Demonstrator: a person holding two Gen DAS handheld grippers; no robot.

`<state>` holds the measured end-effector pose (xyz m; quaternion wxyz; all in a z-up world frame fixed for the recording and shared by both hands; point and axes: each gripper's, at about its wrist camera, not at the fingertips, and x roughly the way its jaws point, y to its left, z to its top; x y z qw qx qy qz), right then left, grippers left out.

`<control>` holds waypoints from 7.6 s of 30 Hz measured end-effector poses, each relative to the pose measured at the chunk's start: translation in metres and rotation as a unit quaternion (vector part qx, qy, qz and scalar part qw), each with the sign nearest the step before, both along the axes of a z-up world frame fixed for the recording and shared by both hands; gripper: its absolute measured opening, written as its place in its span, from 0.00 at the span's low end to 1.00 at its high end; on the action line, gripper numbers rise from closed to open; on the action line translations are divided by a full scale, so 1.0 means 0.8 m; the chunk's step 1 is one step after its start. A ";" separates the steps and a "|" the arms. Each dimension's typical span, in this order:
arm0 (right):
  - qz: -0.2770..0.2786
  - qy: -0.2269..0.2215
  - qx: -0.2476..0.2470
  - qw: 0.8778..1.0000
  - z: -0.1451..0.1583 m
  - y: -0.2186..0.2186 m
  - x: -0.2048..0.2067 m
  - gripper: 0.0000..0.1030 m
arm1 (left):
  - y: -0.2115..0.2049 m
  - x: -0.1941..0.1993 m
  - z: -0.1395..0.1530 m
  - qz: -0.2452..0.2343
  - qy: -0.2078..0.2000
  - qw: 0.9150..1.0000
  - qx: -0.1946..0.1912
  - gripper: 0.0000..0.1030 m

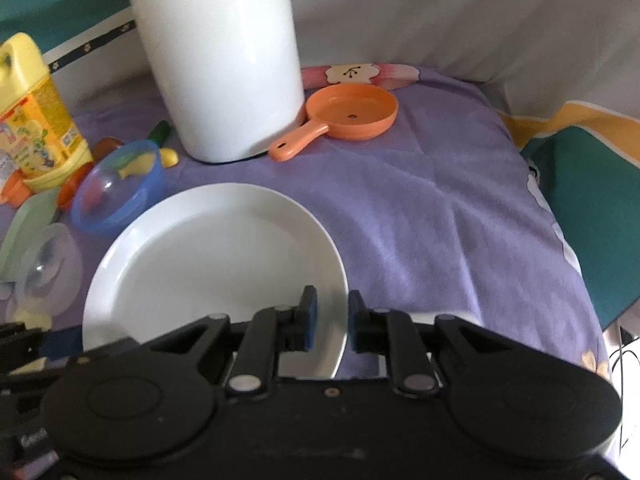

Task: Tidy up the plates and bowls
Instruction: 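Lift the white plate with both grippers and carry it toward the instruction sheet, then lower the white plate onto the cloth and open both grippers, then reach both grippers to the green square plate and close on its rim, then carry the green square plate with both grippers and lower it into the white plate, then open both grippers and move them to the pale yellow scalloped plate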

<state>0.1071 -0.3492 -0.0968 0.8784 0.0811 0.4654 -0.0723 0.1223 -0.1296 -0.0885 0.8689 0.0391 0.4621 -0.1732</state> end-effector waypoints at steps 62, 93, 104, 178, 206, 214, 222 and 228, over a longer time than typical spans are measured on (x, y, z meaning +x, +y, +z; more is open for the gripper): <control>0.167 0.095 0.044 0.980 0.055 0.380 -0.178 0.17 | 0.361 -0.161 0.034 0.075 0.023 0.996 0.042 0.36; 0.170 0.069 0.047 0.982 0.042 0.386 -0.156 1.00 | 0.397 -0.146 0.026 0.141 -0.009 0.986 0.092 1.00; 0.148 0.055 0.057 0.986 0.054 0.366 -0.156 1.00 | 0.395 -0.143 0.035 0.138 0.001 0.988 0.063 1.00; 0.145 0.028 0.027 0.989 0.113 0.410 -0.032 0.16 | 0.356 -0.052 0.080 0.038 -0.017 0.999 0.010 0.20; 0.154 0.086 0.087 0.980 0.062 0.419 -0.161 0.16 | 0.375 -0.171 0.039 0.032 0.035 0.998 0.045 0.21; 0.150 0.100 0.093 0.979 0.050 0.417 -0.153 0.16 | 0.374 -0.162 0.026 0.031 0.051 0.997 0.044 0.22; 0.145 0.109 0.108 0.978 0.041 0.410 -0.148 0.37 | 0.370 -0.163 0.025 0.027 0.049 0.998 0.040 0.34; 0.156 0.060 0.090 0.982 0.068 0.410 -0.153 0.91 | 0.375 -0.175 0.052 0.045 -0.017 0.997 0.055 0.84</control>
